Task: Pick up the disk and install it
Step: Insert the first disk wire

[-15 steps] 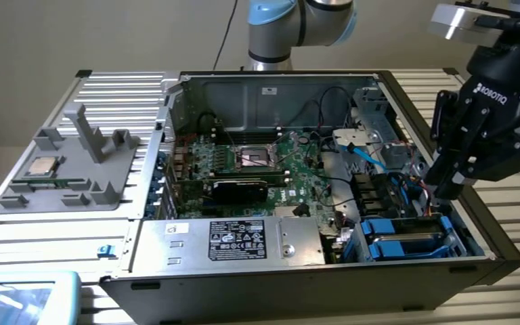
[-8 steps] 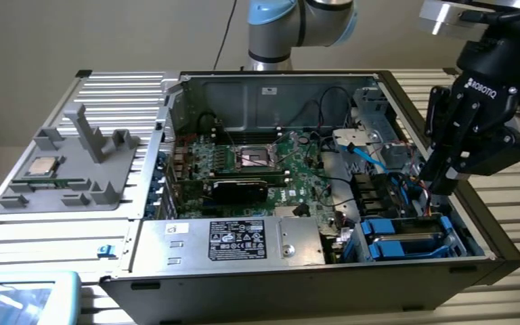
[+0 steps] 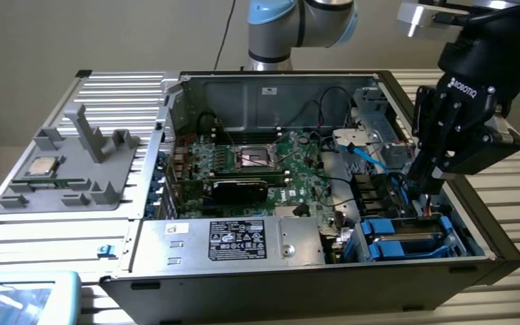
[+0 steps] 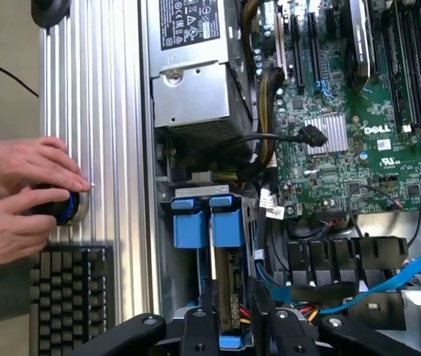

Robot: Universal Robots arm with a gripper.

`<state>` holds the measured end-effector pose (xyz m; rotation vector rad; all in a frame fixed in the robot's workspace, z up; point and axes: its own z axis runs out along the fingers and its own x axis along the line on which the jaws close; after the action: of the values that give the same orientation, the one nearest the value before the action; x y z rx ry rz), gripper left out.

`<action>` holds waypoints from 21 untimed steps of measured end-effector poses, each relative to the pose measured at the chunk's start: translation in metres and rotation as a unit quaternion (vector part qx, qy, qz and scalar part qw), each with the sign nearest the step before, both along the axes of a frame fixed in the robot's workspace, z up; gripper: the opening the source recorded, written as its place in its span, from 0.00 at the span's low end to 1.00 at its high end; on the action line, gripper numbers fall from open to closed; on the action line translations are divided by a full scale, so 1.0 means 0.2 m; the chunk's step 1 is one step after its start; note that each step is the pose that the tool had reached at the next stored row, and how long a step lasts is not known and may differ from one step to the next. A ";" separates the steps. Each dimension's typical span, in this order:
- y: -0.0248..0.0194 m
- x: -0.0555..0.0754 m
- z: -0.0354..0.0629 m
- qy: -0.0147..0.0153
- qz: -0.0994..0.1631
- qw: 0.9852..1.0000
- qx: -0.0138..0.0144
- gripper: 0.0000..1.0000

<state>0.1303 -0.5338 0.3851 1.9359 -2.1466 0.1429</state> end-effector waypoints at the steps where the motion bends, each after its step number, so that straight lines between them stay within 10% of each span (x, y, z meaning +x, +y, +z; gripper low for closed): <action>1: 0.002 -0.02 0.000 -0.001 0.000 1.000 0.000 0.31; 6: 0.061 -0.04 0.000 -0.002 0.000 1.000 -0.002 0.31; 21: 0.062 -0.02 -0.001 -0.001 0.000 1.000 -0.002 0.31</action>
<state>0.1263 -0.5214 0.3849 1.9338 -2.1449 0.1493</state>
